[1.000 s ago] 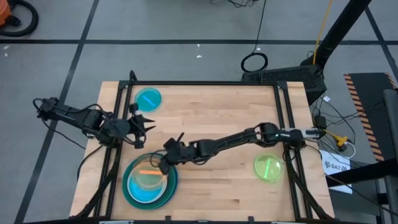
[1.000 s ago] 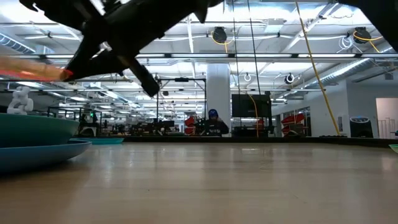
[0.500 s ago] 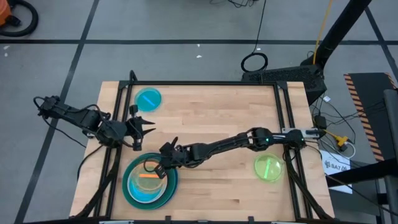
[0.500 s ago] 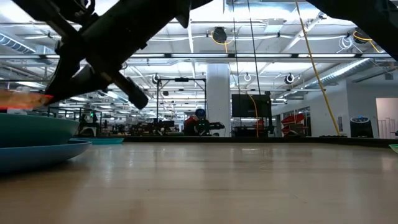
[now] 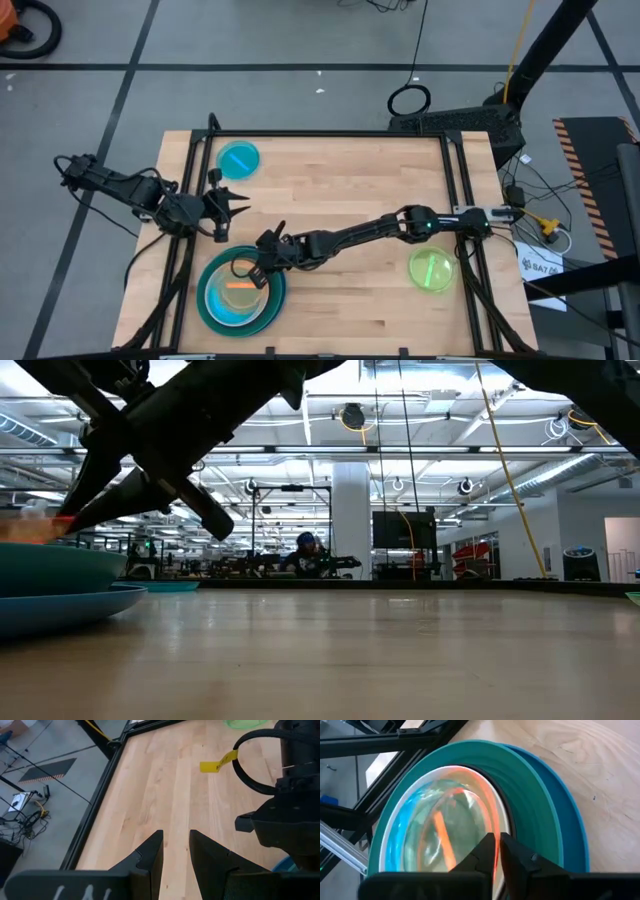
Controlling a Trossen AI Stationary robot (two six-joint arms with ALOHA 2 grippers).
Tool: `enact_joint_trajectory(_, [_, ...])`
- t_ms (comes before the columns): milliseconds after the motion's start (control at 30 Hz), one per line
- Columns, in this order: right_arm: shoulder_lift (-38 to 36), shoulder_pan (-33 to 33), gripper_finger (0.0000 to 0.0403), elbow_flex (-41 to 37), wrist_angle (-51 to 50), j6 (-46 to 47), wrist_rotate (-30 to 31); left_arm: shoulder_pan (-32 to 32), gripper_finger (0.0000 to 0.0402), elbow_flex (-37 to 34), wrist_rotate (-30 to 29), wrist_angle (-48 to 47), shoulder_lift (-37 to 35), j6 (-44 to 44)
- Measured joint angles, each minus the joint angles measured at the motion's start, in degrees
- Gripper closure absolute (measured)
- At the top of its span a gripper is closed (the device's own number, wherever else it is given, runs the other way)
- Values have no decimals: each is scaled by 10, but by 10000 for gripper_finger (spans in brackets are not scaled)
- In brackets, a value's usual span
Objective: Stack plastic plates
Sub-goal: Stack the orange plate on top of the light blue plate
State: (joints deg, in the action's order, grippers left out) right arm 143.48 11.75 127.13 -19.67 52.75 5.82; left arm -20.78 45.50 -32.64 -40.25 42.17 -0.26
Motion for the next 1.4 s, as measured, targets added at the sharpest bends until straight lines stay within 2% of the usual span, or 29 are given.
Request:
enact_joint_trajectory(367, [0,0,321,0,1,1,1,0,300,0,0,0,0,0])
enact_joint_trajectory(600, [-1,0,312,0,3,0,-1,0,300,0,0,0,0,0])
enact_joint_trajectory(733, [-1,0,312,0,51,-19,-29,0,300,0,0,0,0,0])
enact_joint_trajectory(833, [-1,0,312,0,61,-35,-28,0,300,0,0,0,0,0])
enact_joint_trajectory(1033, [1,4,312,0,39,-89,11,0,300,0,0,0,0,0])
enact_joint_trajectory(1200, [3,9,312,0,34,-107,21,0,300,0,0,0,0,0])
enact_joint_trajectory(1400, [13,15,312,-1,12,-114,62,0,300,0,0,0,0,-1])
